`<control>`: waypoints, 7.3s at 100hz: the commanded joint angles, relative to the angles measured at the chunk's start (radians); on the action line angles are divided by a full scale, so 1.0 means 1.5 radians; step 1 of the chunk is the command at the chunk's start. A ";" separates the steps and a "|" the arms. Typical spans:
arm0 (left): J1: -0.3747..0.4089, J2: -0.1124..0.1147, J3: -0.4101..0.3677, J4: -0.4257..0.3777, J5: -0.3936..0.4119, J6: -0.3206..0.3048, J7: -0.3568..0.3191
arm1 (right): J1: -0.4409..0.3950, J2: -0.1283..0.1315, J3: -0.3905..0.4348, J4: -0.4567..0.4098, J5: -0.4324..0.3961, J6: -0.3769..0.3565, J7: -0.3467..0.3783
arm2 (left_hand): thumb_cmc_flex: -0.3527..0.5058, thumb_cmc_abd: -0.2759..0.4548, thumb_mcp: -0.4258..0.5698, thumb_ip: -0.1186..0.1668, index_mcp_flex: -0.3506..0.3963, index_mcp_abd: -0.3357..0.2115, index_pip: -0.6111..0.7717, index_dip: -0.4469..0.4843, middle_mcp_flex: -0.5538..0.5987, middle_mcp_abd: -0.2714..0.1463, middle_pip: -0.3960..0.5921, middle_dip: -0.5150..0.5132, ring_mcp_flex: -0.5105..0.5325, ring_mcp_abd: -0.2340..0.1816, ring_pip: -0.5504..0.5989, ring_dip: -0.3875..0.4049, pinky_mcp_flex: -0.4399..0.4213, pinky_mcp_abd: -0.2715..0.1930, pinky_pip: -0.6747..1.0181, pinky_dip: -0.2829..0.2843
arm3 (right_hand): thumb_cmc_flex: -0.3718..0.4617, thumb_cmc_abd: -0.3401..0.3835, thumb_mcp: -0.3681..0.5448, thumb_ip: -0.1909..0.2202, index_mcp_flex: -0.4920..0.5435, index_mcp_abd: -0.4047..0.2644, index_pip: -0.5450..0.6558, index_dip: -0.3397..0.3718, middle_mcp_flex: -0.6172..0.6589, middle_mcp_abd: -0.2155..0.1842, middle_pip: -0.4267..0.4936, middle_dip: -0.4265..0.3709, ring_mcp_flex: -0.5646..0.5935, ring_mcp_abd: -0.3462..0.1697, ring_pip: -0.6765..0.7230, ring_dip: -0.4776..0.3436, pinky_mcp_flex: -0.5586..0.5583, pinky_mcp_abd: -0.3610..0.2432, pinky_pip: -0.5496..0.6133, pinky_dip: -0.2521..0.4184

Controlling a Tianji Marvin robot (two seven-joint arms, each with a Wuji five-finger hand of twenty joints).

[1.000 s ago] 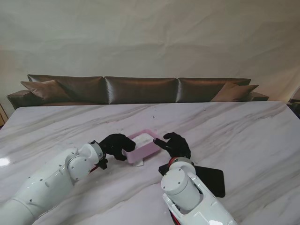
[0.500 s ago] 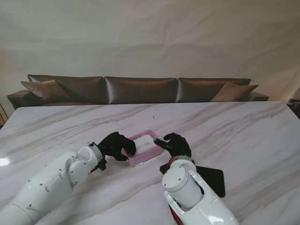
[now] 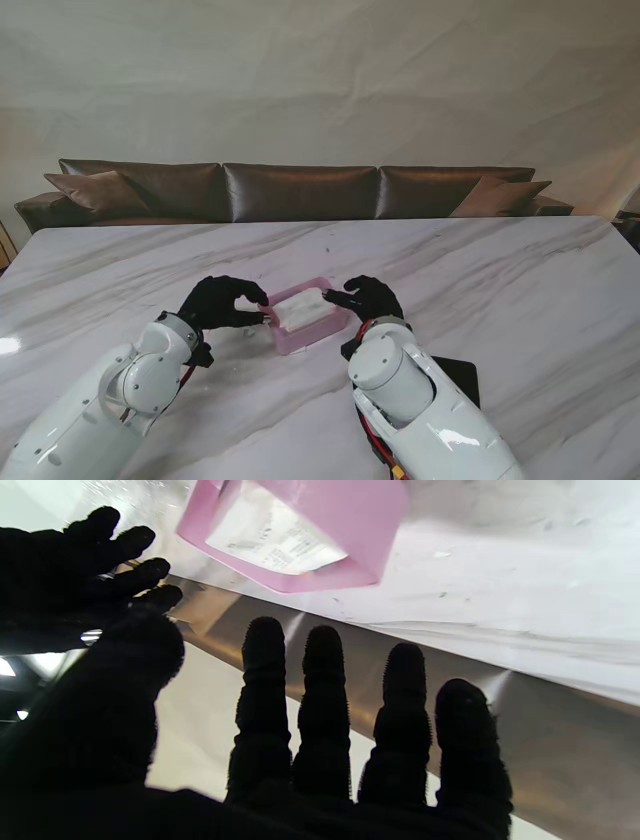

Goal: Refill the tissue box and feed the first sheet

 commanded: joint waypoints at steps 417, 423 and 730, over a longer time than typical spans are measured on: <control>0.202 -0.045 -0.052 -0.076 -0.276 0.044 0.060 | -0.280 0.095 0.175 -0.210 -0.105 0.080 0.186 | 0.076 0.262 -0.293 0.103 -0.020 0.107 -0.132 -0.070 -0.039 0.080 -0.088 -0.089 -0.018 0.041 -0.021 -0.079 -0.034 0.055 -0.375 -0.135 | -0.005 0.062 -0.030 0.016 -0.130 0.064 0.005 -0.033 -0.115 0.093 -0.029 -0.078 -0.139 0.081 -0.011 -0.055 -0.001 0.046 -0.029 -0.021; 0.199 -0.046 -0.049 -0.074 -0.284 0.046 0.057 | -0.273 0.101 0.173 -0.204 -0.108 0.073 0.200 | 0.077 0.262 -0.293 0.104 -0.019 0.111 -0.132 -0.071 -0.035 0.082 -0.086 -0.088 -0.015 0.046 -0.014 -0.074 -0.023 0.051 -0.349 -0.122 | -0.006 0.063 -0.031 0.017 -0.126 0.060 0.007 -0.033 -0.109 0.081 -0.026 -0.077 -0.138 0.076 -0.011 -0.056 -0.003 0.045 -0.029 -0.021; 0.182 -0.049 -0.037 -0.065 -0.327 0.051 0.045 | -0.335 0.128 0.139 -0.262 -0.262 0.071 0.219 | 0.066 0.252 -0.277 0.105 0.064 0.156 -0.095 -0.089 0.133 0.158 -0.028 -0.068 0.265 0.091 0.184 -0.103 0.373 -0.007 -0.118 -0.158 | -0.008 0.056 -0.025 0.006 -0.028 0.136 0.003 -0.039 -0.033 0.153 -0.004 -0.064 -0.027 0.118 0.023 -0.047 0.091 0.070 0.026 -0.083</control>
